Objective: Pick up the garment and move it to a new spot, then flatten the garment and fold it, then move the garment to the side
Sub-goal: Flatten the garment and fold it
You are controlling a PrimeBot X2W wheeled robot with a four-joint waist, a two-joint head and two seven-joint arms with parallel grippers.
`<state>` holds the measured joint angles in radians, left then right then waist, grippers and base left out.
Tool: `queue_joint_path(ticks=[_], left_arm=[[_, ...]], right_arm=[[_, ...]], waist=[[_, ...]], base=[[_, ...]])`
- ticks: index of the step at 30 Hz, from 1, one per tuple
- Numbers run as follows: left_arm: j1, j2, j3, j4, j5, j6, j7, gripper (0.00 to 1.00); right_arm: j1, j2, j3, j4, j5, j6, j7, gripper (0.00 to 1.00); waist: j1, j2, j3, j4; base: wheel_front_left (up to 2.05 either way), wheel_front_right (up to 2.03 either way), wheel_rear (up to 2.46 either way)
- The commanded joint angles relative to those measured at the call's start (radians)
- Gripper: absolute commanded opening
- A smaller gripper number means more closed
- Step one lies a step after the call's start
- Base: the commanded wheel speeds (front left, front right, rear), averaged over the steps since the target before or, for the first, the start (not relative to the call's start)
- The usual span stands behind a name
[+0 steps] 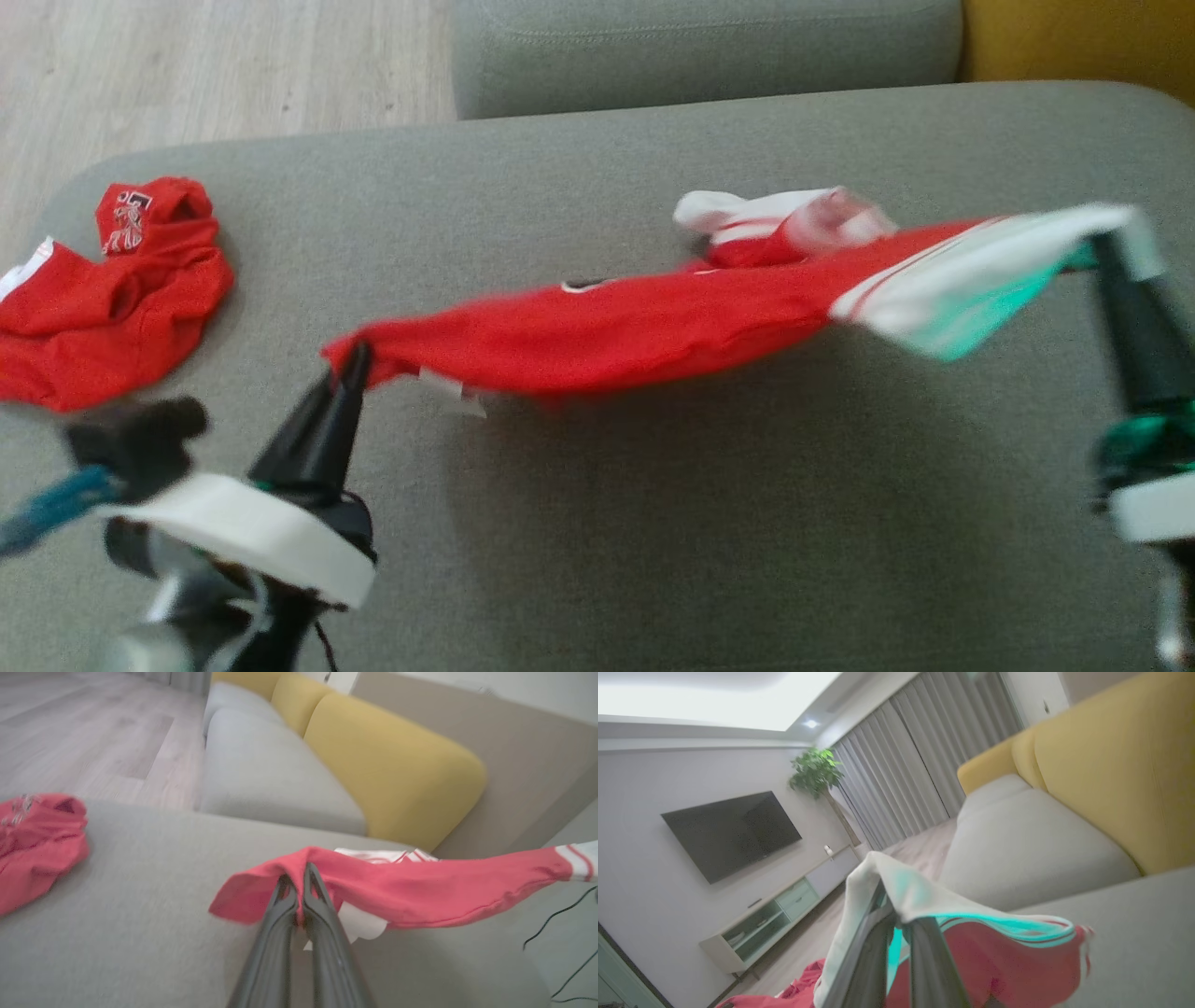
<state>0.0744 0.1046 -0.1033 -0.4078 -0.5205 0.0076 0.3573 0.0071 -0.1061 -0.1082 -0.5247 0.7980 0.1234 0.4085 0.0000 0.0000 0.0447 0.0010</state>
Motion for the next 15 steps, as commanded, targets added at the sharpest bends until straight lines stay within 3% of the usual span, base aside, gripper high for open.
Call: queue_joint_path(ticks=[1, 9, 15], left_arm=[[-0.072, 0.011, 0.054, -0.095, -0.024, -0.001, 0.019, 0.0], [-0.238, 0.025, 0.058, -0.302, -0.149, -0.004, 0.132, 0.0], [-0.437, 0.06, 0.052, -0.268, -0.189, -0.001, 0.225, 0.0]], right_arm=[[-0.066, 0.002, -0.013, -0.081, 0.026, 0.007, 0.029, 0.0], [-0.251, 0.031, -0.194, -0.151, 0.07, 0.007, 0.198, 0.0], [-0.505, 0.044, -0.259, -0.059, 0.016, 0.007, 0.352, 0.0]], waist=[[0.0, 0.0, -0.006, -0.005], [0.0, 0.0, -0.005, -0.01], [0.0, 0.0, 0.068, -0.009]], base=[[0.0, 0.0, 0.0], [0.0, 0.0, 0.0], [0.0, 0.0, 0.0]])
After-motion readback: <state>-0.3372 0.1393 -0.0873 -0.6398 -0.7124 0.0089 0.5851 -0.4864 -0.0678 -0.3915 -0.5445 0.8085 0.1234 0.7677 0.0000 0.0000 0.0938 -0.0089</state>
